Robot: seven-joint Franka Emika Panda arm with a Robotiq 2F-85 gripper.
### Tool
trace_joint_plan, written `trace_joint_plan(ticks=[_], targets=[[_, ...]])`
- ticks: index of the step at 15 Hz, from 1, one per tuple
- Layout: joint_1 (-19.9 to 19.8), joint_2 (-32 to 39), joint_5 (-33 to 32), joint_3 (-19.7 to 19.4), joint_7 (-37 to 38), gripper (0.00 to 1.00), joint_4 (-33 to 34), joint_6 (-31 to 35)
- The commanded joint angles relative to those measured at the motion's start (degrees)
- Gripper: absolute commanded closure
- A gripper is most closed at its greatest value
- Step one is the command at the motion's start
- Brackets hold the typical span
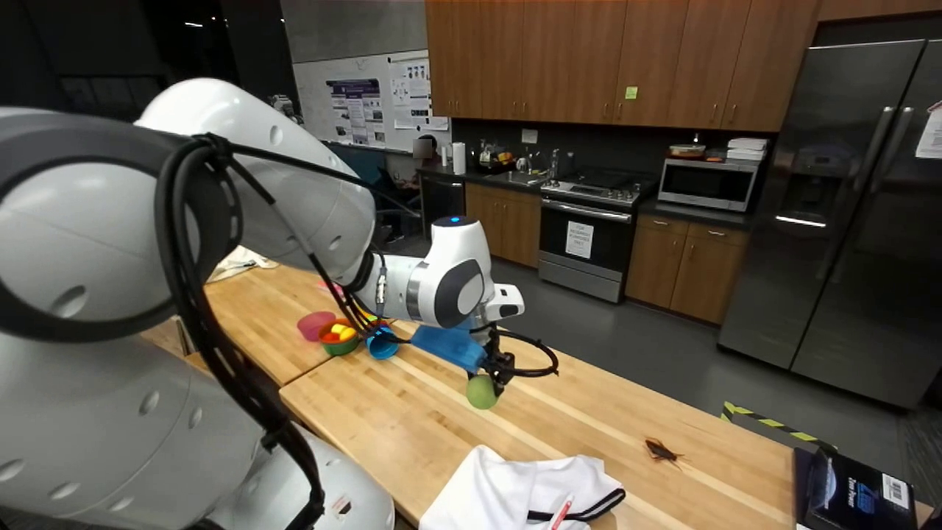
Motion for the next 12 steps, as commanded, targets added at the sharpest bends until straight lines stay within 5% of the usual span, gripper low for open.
trace_joint_plan(ticks=[1, 5, 12], targets=[[-0.6, 4.6, 1.8, -5.3, -15.0, 0.60, 0.1, 4.5], [2.8, 9.5, 6.4, -8.6, -30.1, 0.60, 0.2, 6.1], [8.5, 15.6, 11.7, -5.4, -43.5, 0.60, 2.2, 4.4]])
